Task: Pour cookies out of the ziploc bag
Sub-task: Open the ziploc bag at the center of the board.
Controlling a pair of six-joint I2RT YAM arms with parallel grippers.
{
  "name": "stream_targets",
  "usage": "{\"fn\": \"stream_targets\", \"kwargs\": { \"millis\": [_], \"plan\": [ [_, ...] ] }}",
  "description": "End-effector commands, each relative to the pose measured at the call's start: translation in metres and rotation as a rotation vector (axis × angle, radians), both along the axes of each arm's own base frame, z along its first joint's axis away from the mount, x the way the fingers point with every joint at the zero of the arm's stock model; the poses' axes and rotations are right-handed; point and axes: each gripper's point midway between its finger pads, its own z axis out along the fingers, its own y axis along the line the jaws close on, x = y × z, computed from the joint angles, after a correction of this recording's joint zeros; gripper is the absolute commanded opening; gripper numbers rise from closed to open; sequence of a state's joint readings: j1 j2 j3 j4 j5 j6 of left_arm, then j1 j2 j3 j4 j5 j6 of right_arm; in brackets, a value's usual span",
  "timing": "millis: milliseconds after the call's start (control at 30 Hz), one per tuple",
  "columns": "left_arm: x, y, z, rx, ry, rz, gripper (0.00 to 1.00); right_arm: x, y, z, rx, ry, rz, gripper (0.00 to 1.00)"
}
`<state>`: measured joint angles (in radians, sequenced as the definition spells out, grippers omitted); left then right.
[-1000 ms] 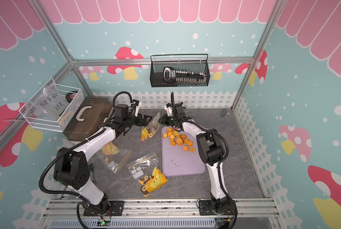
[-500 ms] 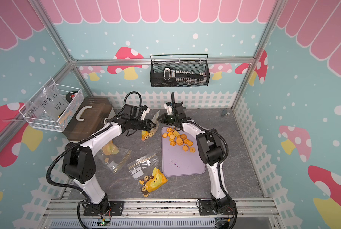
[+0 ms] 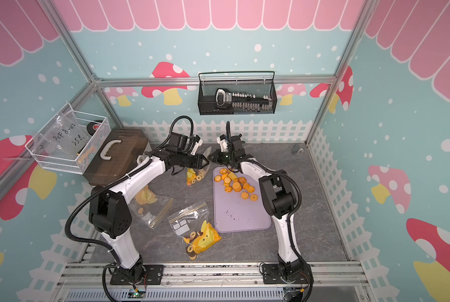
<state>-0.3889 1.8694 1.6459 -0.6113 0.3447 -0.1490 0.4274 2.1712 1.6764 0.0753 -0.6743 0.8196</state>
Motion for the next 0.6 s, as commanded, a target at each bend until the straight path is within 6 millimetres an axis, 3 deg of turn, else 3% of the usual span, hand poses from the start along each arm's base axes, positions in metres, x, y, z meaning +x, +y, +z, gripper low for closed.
{"fn": "stream_targets", "kwargs": {
  "millis": [0,367,567],
  "plan": [
    [0.003,0.008,-0.011,0.094,0.020,0.027,0.50,-0.005,0.003,0.009,0.007,-0.024,0.018,0.00],
    [0.013,0.009,-0.027,0.160,0.053,0.032,0.50,-0.007,0.002,0.006,0.001,-0.019,0.020,0.00],
    [0.018,0.020,-0.037,0.233,0.064,0.066,0.42,-0.008,0.002,0.007,-0.001,-0.021,0.021,0.00]
  ]
}}
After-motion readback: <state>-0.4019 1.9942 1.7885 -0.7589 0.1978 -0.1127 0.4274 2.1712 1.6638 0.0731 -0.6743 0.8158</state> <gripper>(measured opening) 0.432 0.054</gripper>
